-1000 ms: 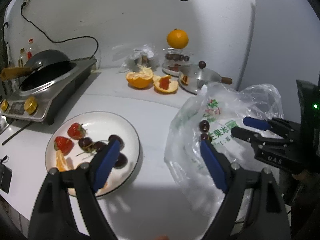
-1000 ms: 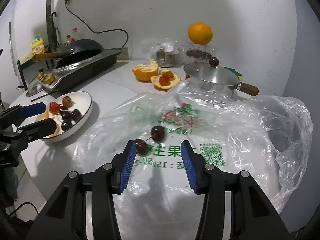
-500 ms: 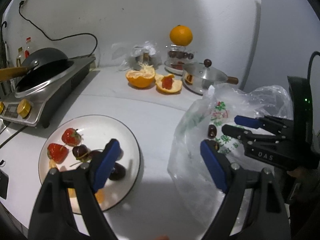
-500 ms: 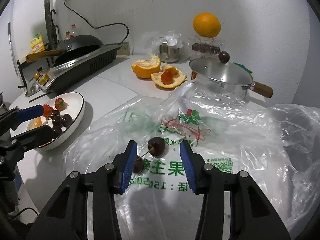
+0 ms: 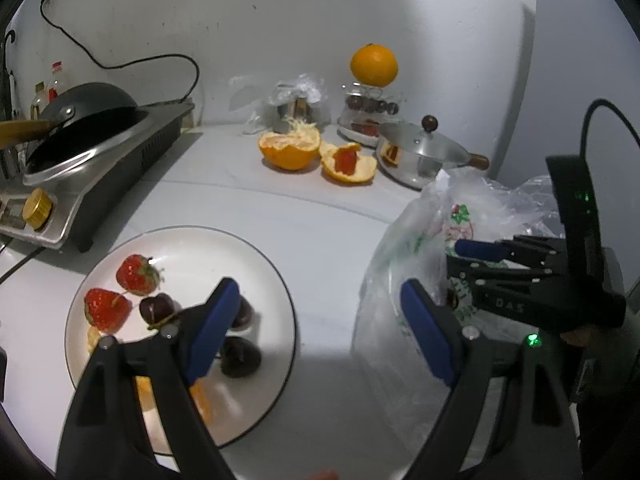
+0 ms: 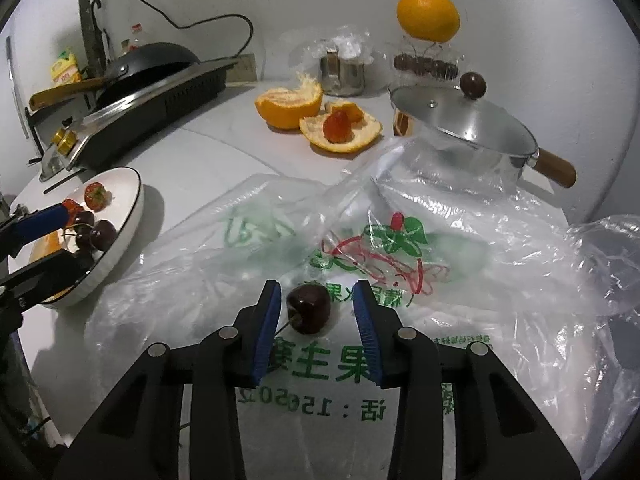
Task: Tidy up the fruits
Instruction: 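Grasp the last dark cherry by its body with the left tool while the right tool holds its cherry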
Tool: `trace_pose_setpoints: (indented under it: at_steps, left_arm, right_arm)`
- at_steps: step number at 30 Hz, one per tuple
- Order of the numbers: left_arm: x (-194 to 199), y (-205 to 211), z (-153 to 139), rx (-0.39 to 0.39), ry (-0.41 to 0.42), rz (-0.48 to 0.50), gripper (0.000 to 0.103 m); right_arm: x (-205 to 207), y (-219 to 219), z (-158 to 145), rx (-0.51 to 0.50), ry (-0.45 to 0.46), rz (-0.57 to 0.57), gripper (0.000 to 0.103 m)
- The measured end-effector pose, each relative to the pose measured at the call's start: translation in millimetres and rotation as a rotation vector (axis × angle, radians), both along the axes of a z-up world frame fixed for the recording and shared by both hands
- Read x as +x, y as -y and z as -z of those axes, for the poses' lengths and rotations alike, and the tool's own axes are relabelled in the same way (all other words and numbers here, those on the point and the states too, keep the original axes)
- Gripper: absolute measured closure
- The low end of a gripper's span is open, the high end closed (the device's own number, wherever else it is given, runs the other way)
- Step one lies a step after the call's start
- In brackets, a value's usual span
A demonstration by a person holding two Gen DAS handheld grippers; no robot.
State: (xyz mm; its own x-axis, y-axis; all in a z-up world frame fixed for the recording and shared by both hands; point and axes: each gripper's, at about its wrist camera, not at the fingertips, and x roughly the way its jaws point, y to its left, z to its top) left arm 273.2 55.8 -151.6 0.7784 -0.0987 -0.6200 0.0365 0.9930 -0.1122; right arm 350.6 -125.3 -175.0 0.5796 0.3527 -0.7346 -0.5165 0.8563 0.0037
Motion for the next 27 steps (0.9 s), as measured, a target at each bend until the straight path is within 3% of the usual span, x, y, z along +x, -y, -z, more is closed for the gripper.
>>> trace_pose_setpoints:
  at_steps: [12,13,15,27]
  left_arm:
    - [-6,5,-4,0.003,0.011,0.001,0.019]
    - [-7,5,-5,0.004,0.014,0.001,0.019]
    - [-10,7,-8,0.009,0.019,0.003,0.019]
    - [-23,45,-28,0.064,0.059,0.067,0.019]
  right_arm:
    - [4,-6,9,0.012,-0.054,-0.014,0.069]
    - [3,-5,8,0.017,-0.047,-0.013,0.075]
    - [1,-3,6,0.029,-0.043,-0.012,0.076]
    - [-30,30,-30,0.087,0.059,0.007,0.077]
